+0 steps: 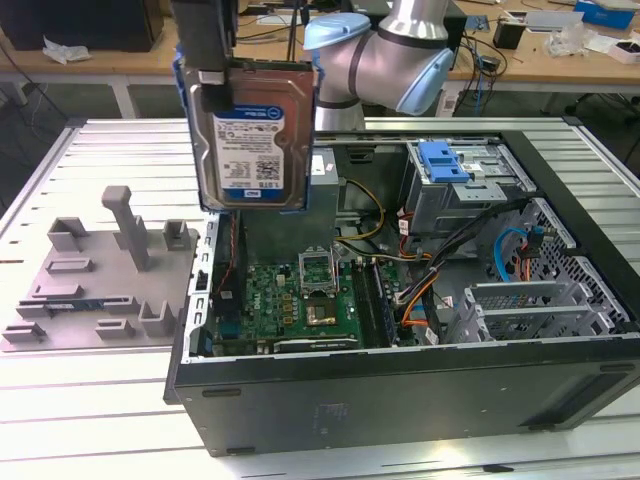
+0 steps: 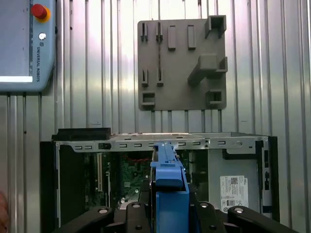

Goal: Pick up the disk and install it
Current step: 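Pick up the disk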

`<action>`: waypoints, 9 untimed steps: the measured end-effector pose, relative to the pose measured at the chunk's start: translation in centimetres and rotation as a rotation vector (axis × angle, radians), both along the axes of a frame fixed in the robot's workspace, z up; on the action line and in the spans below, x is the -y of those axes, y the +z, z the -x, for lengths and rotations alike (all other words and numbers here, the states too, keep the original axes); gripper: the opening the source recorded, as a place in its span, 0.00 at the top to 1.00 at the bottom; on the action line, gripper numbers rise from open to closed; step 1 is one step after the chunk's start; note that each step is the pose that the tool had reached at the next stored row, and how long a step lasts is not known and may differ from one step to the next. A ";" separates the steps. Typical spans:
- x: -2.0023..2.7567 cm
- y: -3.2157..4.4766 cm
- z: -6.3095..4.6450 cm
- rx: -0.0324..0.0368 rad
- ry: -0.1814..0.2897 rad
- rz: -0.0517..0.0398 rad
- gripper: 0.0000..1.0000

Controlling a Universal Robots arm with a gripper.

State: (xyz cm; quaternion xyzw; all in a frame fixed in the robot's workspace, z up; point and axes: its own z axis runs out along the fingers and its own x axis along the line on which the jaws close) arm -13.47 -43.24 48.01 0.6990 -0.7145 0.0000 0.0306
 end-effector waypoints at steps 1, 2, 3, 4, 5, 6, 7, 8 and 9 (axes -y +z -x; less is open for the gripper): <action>0.31 0.00 -0.8 -0.0002 0.000 0.0000 0.64; 0.50 0.00 -1.3 -0.0003 0.000 0.0000 0.64; 0.65 0.00 -1.7 -0.0003 0.000 0.0000 0.64; 0.81 0.00 -2.2 -0.0004 0.000 0.0000 0.64; 1.00 0.00 -2.7 -0.0005 0.000 0.0000 0.64; 1.13 0.00 -3.0 -0.0005 0.000 0.0000 0.64; 1.49 0.00 -4.0 -0.0006 0.000 0.0000 0.64; 1.89 0.00 -5.2 -0.0006 0.000 0.0000 0.64; 2.11 0.00 -5.8 -0.0007 0.000 0.0000 0.64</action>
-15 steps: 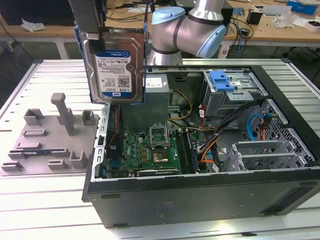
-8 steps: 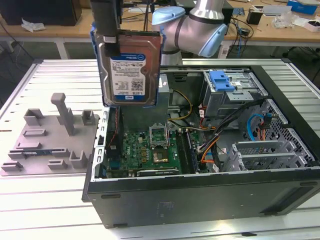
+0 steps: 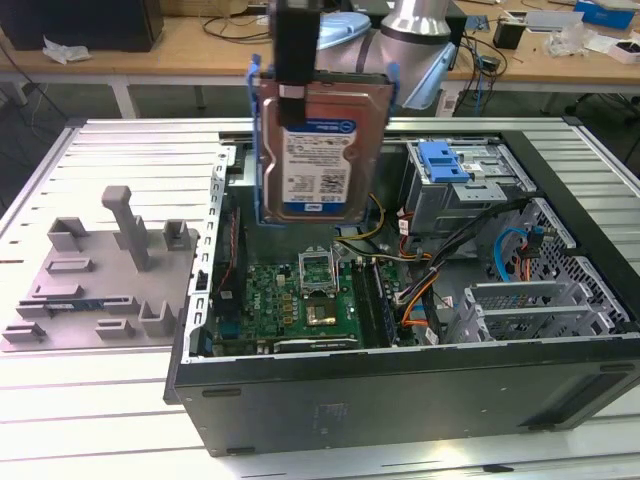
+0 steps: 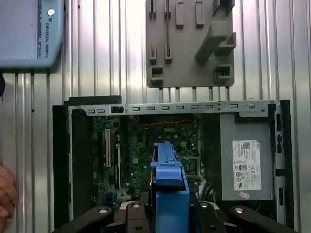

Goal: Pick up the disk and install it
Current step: 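Pick up the disk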

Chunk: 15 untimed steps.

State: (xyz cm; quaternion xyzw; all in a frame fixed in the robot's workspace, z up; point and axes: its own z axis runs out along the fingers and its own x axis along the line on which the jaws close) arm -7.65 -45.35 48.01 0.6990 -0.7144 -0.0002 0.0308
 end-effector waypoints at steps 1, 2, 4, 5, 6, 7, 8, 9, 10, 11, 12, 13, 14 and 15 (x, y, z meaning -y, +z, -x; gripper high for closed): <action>0.15 0.00 -0.5 0.0000 0.000 0.0000 0.64; 0.42 0.00 -1.3 -0.0001 0.000 0.0001 0.64; 0.74 0.00 -2.2 -0.0002 0.000 0.0001 0.64; 1.02 0.00 -3.1 -0.0003 0.000 0.0001 0.64; 1.17 0.00 -3.6 -0.0003 0.000 0.0001 0.64; 1.30 0.00 -4.0 -0.0003 0.000 0.0000 0.64; 1.51 0.00 -4.7 -0.0004 0.000 0.0001 0.64; 1.64 0.00 -5.1 -0.0004 0.000 0.0001 0.64; 1.77 0.00 -5.6 -0.0004 0.000 0.0001 0.64; 1.95 0.00 -6.2 -0.0004 0.000 0.0001 0.64; 1.96 0.00 -6.4 -0.0004 0.000 0.0000 0.64; 1.96 0.00 -6.4 -0.0004 0.000 0.0000 0.64; 1.96 0.00 -6.4 -0.0004 0.000 0.0000 0.64; 1.96 0.00 -6.4 -0.0005 0.000 0.0001 0.64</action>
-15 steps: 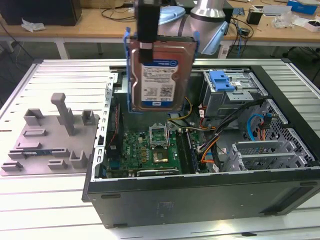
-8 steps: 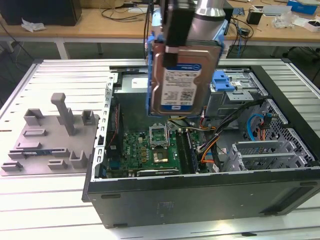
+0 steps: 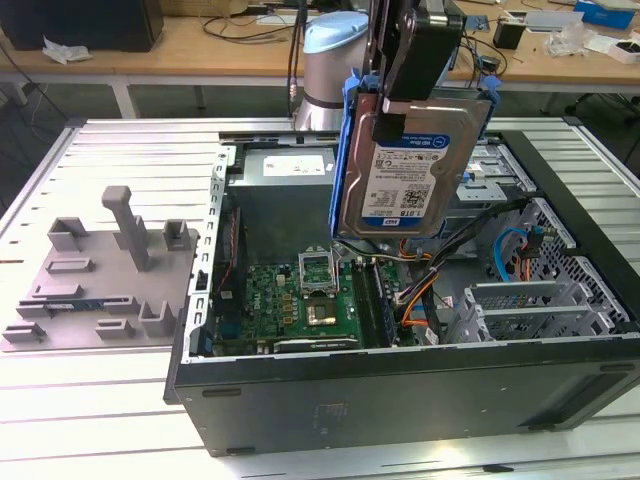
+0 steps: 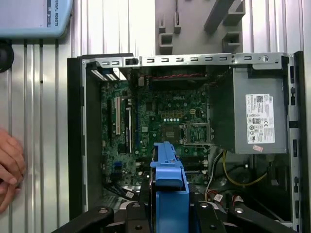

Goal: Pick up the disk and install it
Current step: 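Pick up the disk, then insert the disk into the insertion slot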

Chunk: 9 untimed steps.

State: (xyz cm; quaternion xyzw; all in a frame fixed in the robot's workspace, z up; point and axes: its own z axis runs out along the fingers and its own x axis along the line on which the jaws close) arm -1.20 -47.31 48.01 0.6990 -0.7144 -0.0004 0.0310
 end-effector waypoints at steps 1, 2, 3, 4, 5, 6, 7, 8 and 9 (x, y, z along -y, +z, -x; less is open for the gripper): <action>0.00 0.00 0.0 0.0000 0.000 0.0000 0.64; 0.00 0.00 -0.1 0.0000 0.000 0.0000 0.64; 0.00 0.00 -0.1 0.0000 0.000 0.0000 0.64; 0.00 0.00 -0.1 0.0000 0.000 0.0000 0.64; 0.00 0.00 -0.1 0.0000 0.000 0.0000 0.64; 0.00 0.00 -0.1 0.0000 0.000 0.0000 0.64; 0.00 0.00 -0.1 0.0000 0.000 0.0000 0.64; 0.00 0.00 -0.1 0.0000 0.000 0.0000 0.64; 0.00 0.00 -0.1 0.0000 0.000 0.0000 0.64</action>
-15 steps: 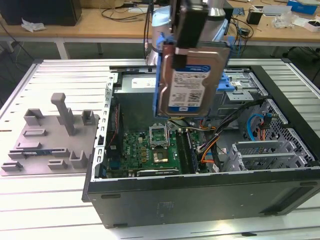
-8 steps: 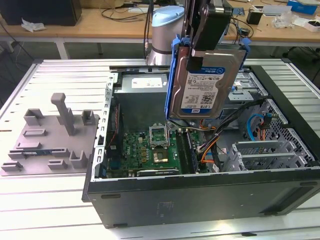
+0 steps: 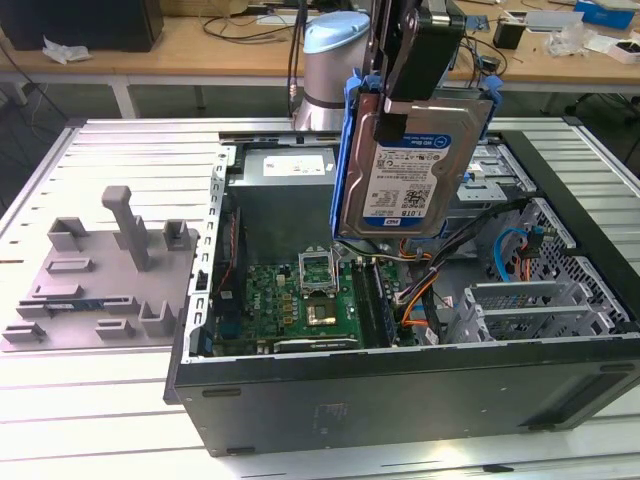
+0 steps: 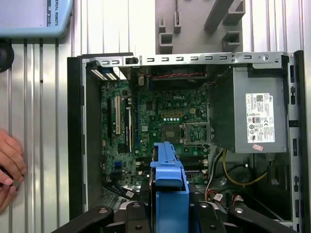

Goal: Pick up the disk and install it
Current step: 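Insert the disk into the insertion slot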

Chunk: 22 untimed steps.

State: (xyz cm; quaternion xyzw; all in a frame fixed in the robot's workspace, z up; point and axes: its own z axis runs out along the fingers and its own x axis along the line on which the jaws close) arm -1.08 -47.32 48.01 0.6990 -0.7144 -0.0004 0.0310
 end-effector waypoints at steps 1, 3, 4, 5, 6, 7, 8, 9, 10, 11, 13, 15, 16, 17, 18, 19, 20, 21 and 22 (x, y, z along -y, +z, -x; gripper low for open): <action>0.00 0.00 0.0 0.0000 0.000 0.0000 0.64; 0.00 0.00 0.0 0.0001 0.002 0.0000 0.64; 0.00 0.00 0.0 0.0003 0.004 0.0000 0.64; 0.00 0.00 0.0 0.0021 0.008 -0.0002 0.64; 0.00 -0.01 0.0 0.0051 0.009 -0.0002 0.64; 0.00 0.00 0.0 0.0113 0.011 0.0000 0.64; 0.00 0.00 0.0 0.0143 0.011 0.0001 0.64; 0.00 0.01 0.0 0.0174 0.011 0.0002 0.64; 0.03 0.01 0.0 0.0204 0.011 0.0003 0.64; 0.03 0.00 0.0 0.0209 0.011 0.0002 0.64; 0.03 0.00 0.0 0.0210 0.011 0.0001 0.64; 0.03 0.00 0.0 0.0211 0.011 0.0001 0.64; 0.03 0.00 0.0 0.0212 0.011 0.0001 0.64; 0.03 0.00 0.0 0.0217 0.011 0.0001 0.64; 0.04 0.00 0.0 0.0221 0.011 0.0000 0.64; 0.07 0.01 0.0 0.0223 0.011 -0.0004 0.64; 0.10 0.00 0.0 0.0226 0.011 -0.0011 0.64; 0.18 0.01 0.0 0.0226 0.011 -0.0034 0.64; 0.25 0.00 0.0 0.0227 0.011 -0.0067 0.64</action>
